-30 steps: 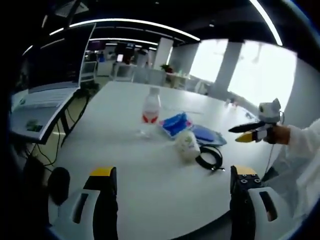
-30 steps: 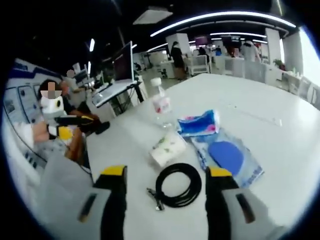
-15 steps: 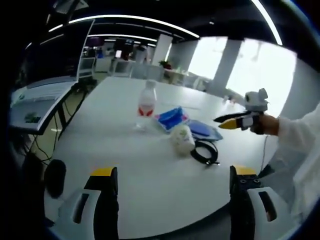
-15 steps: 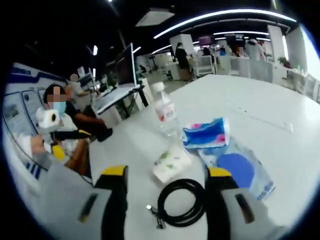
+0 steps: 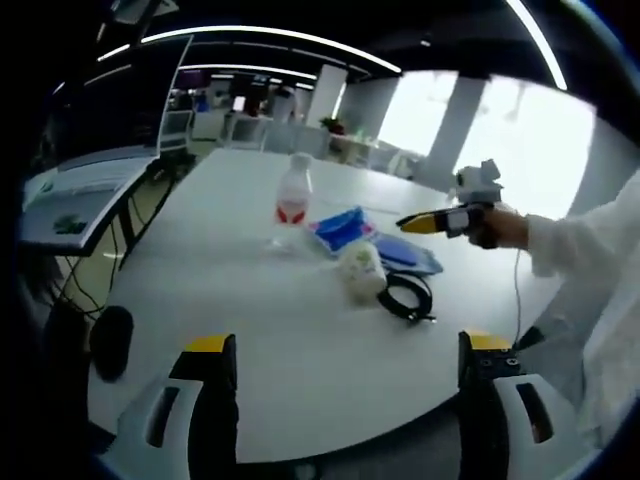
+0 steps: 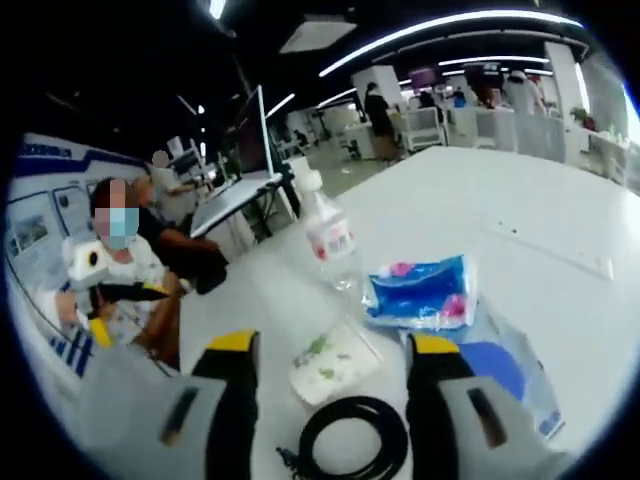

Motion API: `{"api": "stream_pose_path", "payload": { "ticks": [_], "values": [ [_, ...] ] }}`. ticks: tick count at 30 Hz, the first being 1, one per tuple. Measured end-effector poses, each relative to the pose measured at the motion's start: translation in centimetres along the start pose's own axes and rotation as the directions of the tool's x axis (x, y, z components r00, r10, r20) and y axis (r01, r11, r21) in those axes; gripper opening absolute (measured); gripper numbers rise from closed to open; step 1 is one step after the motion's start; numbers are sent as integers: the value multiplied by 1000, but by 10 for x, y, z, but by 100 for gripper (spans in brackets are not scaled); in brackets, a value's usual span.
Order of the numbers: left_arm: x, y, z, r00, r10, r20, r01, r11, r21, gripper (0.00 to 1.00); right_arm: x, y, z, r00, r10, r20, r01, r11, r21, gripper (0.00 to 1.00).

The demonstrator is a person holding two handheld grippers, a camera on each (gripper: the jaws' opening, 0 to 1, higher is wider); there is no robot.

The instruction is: Arrange the tabletop items into an orderly group along one side of the table until the central work area is clear of visible clutter.

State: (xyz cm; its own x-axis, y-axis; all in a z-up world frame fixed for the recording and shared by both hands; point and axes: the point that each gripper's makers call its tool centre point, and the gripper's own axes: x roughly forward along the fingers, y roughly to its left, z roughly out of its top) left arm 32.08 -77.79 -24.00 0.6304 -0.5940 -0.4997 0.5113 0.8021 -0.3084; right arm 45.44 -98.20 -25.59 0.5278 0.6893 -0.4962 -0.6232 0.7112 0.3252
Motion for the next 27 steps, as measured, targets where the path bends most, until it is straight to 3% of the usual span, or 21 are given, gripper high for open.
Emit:
{"api": "stream_pose_path", "payload": {
  "ticks": [13,27],
  "values": [
    [3,-8,-11,1000,-3,-16,2,1000,-24,87,20,-2,11,998,56,-15,-56,998,15,54],
    [6,-14,-21,1000,-2,-30,0,998,-68,85,46,-5,-4,991,116,-66,-112,992,66,49]
  ]
}}
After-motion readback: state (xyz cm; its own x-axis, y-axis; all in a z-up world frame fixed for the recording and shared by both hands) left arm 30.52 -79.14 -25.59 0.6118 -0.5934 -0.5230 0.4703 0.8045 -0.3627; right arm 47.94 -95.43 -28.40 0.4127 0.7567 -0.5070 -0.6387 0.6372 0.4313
